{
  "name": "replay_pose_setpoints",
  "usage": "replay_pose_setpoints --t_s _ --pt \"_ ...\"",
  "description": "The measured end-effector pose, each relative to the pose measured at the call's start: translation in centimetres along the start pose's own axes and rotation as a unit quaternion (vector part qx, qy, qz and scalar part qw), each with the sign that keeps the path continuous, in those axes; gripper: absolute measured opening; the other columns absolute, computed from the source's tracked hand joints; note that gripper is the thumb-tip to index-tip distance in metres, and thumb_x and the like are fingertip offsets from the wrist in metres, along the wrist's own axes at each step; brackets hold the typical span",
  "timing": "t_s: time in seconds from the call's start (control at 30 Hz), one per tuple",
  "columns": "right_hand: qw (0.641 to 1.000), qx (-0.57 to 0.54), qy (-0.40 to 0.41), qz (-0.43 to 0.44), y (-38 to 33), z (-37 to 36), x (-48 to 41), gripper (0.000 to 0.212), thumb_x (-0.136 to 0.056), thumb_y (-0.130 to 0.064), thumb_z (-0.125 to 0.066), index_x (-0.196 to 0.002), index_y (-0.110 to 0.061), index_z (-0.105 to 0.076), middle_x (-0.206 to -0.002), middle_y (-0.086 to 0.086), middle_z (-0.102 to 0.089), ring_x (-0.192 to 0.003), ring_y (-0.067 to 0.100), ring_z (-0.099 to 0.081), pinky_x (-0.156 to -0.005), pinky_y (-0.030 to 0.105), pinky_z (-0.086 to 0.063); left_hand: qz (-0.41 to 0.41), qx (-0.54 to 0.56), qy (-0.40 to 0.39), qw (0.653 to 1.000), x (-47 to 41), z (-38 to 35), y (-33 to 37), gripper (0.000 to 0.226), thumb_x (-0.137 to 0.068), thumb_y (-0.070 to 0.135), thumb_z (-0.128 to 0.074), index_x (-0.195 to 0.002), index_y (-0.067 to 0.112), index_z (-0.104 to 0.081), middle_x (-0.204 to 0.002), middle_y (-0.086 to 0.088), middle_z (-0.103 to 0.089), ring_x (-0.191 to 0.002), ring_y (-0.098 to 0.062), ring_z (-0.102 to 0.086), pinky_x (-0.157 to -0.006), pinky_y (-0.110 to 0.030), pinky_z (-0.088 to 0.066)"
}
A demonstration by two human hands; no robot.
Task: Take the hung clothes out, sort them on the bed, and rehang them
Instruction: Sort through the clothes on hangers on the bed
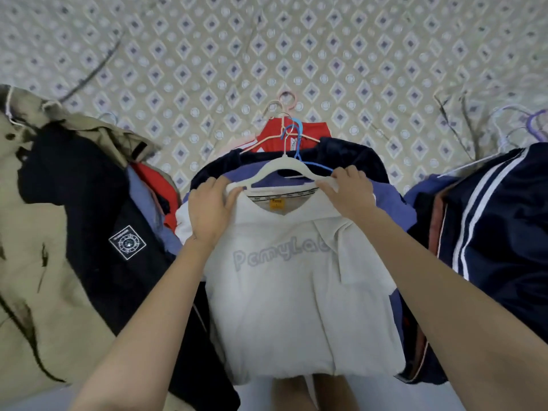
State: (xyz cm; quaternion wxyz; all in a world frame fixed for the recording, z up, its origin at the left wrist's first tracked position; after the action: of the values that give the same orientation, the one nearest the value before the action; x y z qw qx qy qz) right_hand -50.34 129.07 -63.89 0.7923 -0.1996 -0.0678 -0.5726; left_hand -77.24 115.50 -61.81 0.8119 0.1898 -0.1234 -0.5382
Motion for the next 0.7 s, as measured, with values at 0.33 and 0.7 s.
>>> replay_pose_setpoints --t_s 0.33,0.7 --pt "0.986 -0.149 -0.033 -0.069 0.0 10.4 11.6 0.051 -0.094 -0.064 -0.044 -0.105 -0.015 -0.045 -0.094 0.004 -0.053 -0.085 0.025 -0.049 -0.069 0.034 -0.032 -0.025 0.045 0.02 0.998 6.9 11.2 8.3 0.028 -0.097 0.039 -0.058 -0.088 0.012 -0.062 -0.076 0.001 -0.057 -0.072 -0.03 -0.058 -0.064 -0.034 -0.027" --pt "0.975 -0.167 0.141 -0.028 2.4 19.5 31.4 0.059 -0.085 -0.07 -0.053 -0.081 -0.012 -0.044 -0.079 0.012 -0.062 -0.085 0.035 -0.06 -0.074 0.038 -0.036 0.028 0.078 0.103 0.991 25.8 22.0 18.7 0.027 -0.093 0.042 -0.063 -0.104 0.019 -0.072 -0.1 0.005 -0.074 -0.094 -0.018 -0.066 -0.07 -0.031 -0.043"
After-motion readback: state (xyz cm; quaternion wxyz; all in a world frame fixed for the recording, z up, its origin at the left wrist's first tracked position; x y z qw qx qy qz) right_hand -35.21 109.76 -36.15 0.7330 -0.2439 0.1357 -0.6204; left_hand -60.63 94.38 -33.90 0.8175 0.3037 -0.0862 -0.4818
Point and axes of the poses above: each hand's wrist, its own x-axis away from the middle knuckle, its own z-axis out of the back of the hand, y = z × x, the point moved 5 cm from there along -x, towards the middle knuckle
